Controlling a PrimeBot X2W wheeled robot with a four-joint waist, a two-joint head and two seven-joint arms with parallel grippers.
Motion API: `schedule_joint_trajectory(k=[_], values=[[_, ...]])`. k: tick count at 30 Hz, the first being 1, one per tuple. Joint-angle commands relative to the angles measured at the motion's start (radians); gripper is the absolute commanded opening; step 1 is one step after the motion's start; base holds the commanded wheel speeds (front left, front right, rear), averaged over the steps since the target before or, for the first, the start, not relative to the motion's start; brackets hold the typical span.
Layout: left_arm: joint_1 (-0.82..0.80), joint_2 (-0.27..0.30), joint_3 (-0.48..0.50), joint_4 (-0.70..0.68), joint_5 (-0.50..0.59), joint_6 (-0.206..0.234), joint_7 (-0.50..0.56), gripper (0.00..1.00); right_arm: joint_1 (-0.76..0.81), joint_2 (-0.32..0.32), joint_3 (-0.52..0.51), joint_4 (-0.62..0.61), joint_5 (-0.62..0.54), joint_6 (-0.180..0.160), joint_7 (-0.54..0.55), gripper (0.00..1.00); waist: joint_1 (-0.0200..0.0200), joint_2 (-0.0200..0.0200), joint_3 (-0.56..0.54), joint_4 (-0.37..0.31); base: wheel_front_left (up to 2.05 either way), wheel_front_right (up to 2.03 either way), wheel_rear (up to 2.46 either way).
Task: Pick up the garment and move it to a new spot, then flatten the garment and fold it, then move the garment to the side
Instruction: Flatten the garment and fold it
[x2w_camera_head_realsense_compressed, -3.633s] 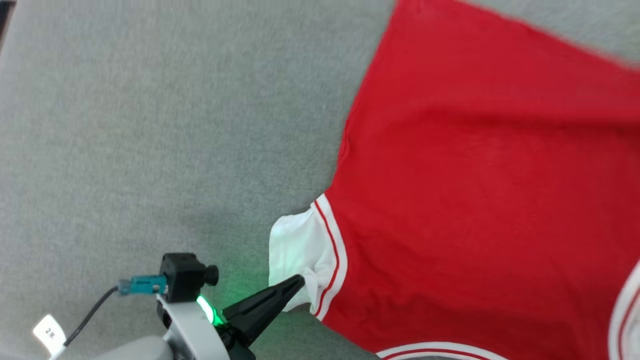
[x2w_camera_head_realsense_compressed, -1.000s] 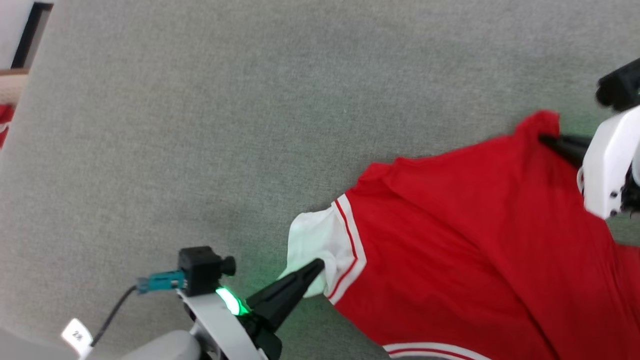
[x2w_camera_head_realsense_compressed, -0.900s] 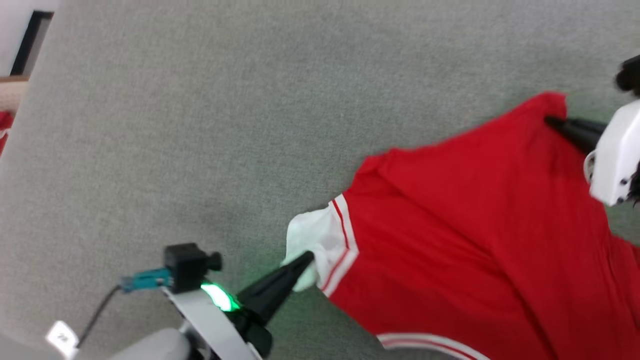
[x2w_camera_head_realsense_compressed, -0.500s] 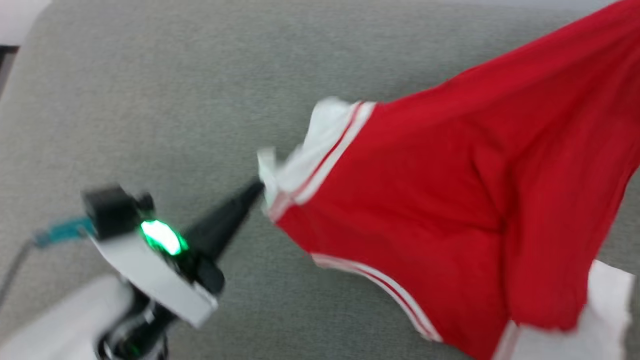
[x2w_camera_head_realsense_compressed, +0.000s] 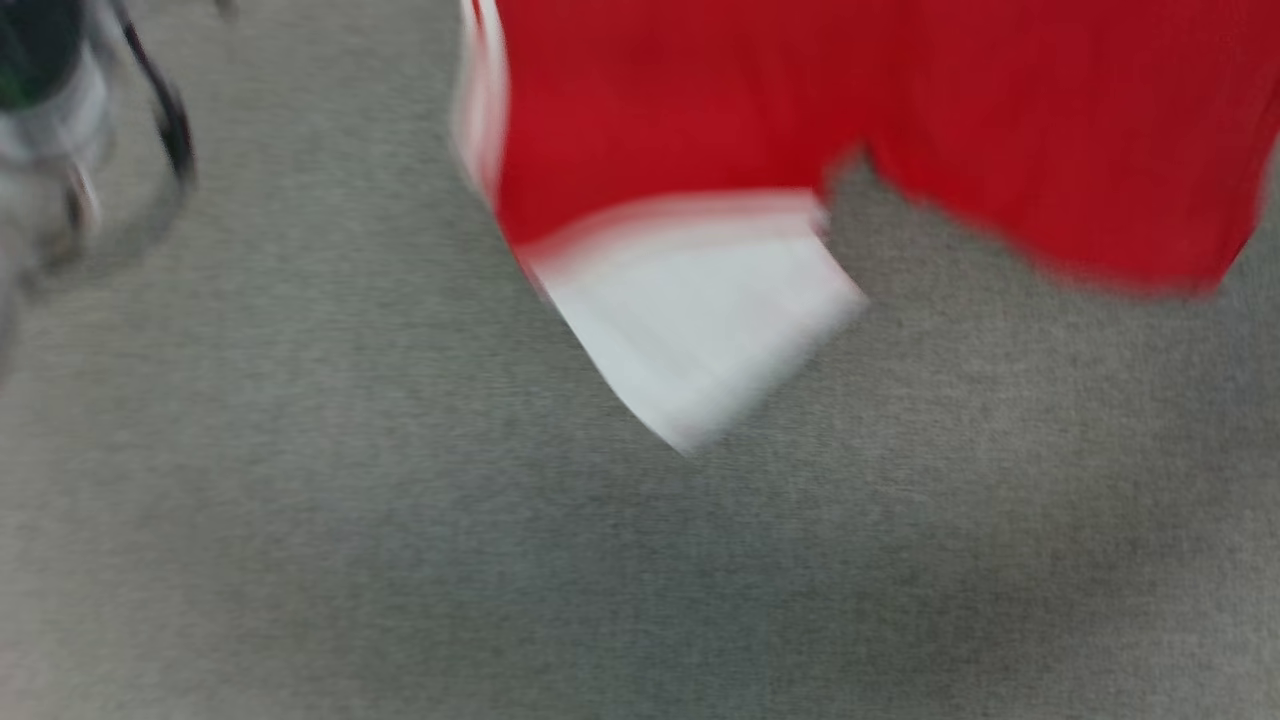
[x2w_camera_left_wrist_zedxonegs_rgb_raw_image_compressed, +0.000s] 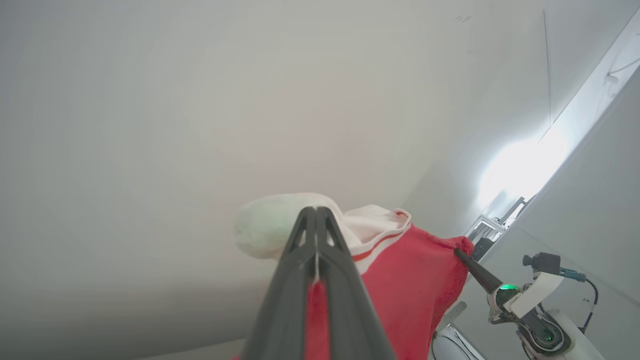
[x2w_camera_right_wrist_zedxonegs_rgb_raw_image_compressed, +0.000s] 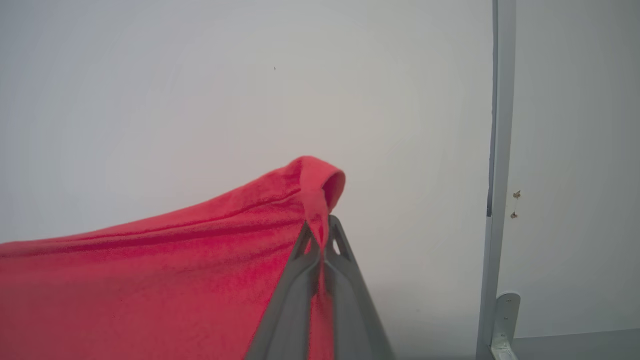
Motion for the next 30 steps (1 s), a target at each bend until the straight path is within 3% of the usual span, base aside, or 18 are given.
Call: schedule_joint_trajectory(k=[1, 7, 13, 17, 23, 30], values=[[-0.133, -0.033, 0.016, 0.110, 0.035, 0.002, 0.002, 0.00, -0.083, 0.028, -0.027, 0.038, -0.037, -0.002, -0.041, 0.00, 0.0000, 0.0000, 0.069, -0.061, 0.00, 0.00, 0.00], [-0.425, -0.107, 0.068, 0.265, 0.068, 0.002, -0.053, 0.00, -0.285, 0.092, -0.086, 0.124, -0.099, -0.002, -0.149, 0.00, 0.0000, 0.0000, 0.083, -0.091, 0.00, 0.00, 0.00], [-0.445, -0.106, 0.062, 0.245, 0.030, 0.002, -0.023, 0.00, -0.322, 0.102, -0.062, 0.166, -0.094, -0.002, -0.145, 0.00, 0.0000, 0.0000, 0.077, -0.090, 0.00, 0.00, 0.00], [-0.318, -0.073, 0.034, 0.182, 0.000, 0.002, 0.005, 0.00, -0.236, 0.093, -0.006, 0.181, -0.062, -0.002, -0.108, 0.00, 0.0000, 0.0000, 0.077, -0.082, 0.00, 0.00, 0.00], [-0.029, 0.006, -0.007, -0.034, -0.059, 0.001, 0.050, 0.00, -0.043, 0.070, 0.110, 0.134, 0.015, -0.002, -0.048, 0.00, 0.0000, 0.0000, 0.072, -0.078, 0.00, 0.00, 0.00], [0.333, 0.097, -0.028, -0.309, -0.089, 0.001, 0.084, 0.00, 0.224, -0.028, 0.185, -0.016, 0.145, -0.002, 0.011, 0.00, 0.0000, 0.0000, 0.036, -0.067, 0.00, 0.00, 0.00]])
